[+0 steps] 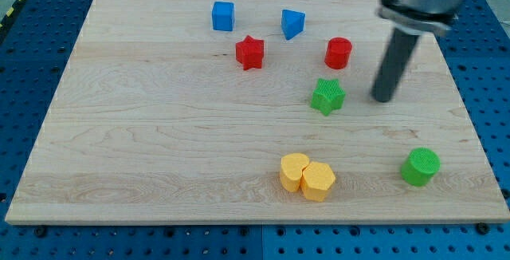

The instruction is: Push the green circle to the top of the heart

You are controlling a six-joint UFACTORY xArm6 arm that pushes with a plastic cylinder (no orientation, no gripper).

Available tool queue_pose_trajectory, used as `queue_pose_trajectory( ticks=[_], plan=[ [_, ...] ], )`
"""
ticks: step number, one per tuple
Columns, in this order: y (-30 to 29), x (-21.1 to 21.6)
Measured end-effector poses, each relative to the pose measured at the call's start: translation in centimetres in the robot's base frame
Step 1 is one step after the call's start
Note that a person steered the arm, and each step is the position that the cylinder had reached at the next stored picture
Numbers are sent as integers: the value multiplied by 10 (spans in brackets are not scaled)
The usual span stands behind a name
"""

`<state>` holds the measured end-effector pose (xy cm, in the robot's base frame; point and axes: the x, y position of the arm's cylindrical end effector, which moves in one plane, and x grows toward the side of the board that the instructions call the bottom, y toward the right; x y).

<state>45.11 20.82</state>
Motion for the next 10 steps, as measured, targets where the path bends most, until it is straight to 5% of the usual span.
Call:
queue_pose_trajectory(
  ticks=[1, 3, 10],
  plan=[
    [56, 38],
    [57, 142],
    [-50, 104]
  ],
)
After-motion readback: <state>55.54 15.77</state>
